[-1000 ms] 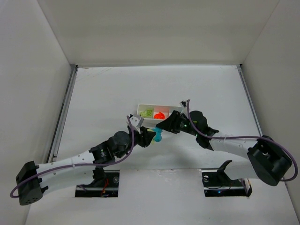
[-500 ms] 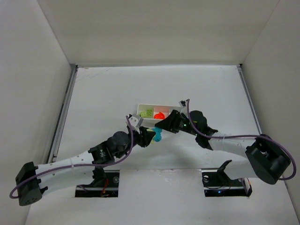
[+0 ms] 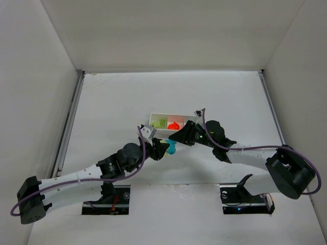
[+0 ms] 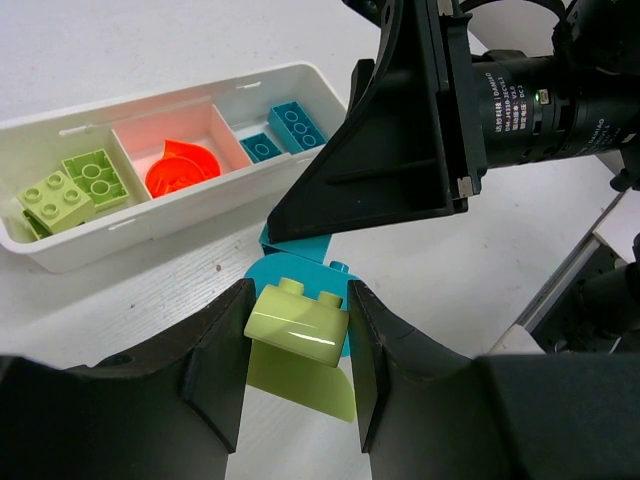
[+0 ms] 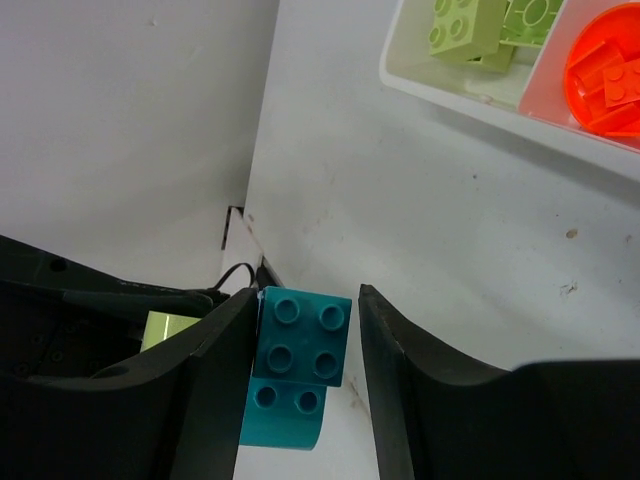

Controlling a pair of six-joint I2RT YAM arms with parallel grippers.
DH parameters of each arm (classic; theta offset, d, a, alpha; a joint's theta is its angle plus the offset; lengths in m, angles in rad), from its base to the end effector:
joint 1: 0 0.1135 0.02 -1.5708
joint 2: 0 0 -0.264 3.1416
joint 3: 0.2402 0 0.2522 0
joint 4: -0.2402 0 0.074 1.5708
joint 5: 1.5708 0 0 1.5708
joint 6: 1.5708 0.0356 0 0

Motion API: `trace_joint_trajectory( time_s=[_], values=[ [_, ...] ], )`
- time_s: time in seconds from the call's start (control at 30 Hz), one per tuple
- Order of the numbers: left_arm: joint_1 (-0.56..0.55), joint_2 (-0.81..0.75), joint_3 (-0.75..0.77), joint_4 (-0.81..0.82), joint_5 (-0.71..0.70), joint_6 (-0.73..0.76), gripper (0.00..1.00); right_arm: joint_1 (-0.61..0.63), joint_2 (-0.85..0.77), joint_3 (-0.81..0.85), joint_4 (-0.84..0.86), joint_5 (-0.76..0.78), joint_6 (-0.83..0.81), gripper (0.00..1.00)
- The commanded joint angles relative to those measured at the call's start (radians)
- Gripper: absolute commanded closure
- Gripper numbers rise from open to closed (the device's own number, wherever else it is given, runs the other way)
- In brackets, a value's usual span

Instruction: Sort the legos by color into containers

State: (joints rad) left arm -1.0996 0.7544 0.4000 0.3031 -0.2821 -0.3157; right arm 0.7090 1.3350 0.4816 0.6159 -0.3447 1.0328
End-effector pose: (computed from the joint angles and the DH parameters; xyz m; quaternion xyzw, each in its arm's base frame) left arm 0.0934 -0.1614 0.2600 0.1847 0.7004 -0.3658 0.5844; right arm 0.1964 0.1843 0.1998 0.0202 0.7812 0.5528 0.2893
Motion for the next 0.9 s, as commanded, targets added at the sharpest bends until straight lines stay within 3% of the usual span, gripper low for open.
trace_joint_trajectory(
  time_s=[0.0, 0.33, 0.77, 0.87],
  values=[
    [-0.007, -0.01, 0.028, 0.047, -0.003, 0.013, 0.74, 0.01, -0.002, 0.028, 0.081, -0.016, 0.003, 0.51],
    [-0.006, -0.006, 0.03, 0.047, -0.003, 0.01, 0.71, 0.01, -0.028, 0.014, 0.111, -0.011, 0.018, 0.64],
    [-0.045, 0.071, 0.057, 0.047, -0.037, 0.033, 0.7, 0.01, -0.105, 0.005, 0.127, -0.031, 0.049, 0.67],
    [-0.061, 0.074, 0.06, 0.053, -0.066, 0.043, 0.64, 0.01, -0.109, 0.003, 0.116, -0.027, 0.044, 0.67]
  ],
)
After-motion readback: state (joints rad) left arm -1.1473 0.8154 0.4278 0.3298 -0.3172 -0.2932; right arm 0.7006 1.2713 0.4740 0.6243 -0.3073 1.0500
